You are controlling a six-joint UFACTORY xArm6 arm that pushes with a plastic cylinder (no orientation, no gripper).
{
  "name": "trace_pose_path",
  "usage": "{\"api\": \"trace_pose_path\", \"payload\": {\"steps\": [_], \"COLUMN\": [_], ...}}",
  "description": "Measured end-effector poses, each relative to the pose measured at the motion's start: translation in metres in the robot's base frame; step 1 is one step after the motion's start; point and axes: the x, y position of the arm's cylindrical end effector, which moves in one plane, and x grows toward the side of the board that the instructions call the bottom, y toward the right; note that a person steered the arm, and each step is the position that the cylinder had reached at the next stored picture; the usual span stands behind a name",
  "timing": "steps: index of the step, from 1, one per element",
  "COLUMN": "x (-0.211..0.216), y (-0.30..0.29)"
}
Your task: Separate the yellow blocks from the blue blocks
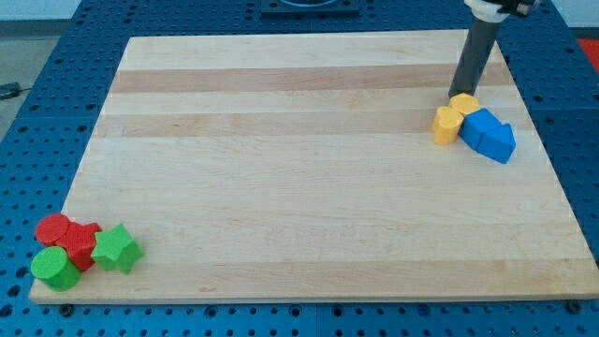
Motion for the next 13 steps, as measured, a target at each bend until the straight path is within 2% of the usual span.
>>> {"api": "trace_pose_path", "payload": {"steps": [2,4,5,9,11,13], "x": [0.006,0.001,0.013,0.052,0.056,0.086], "y": [0.001,0.035,0.034,-0.021,-0.051,-0.069]}}
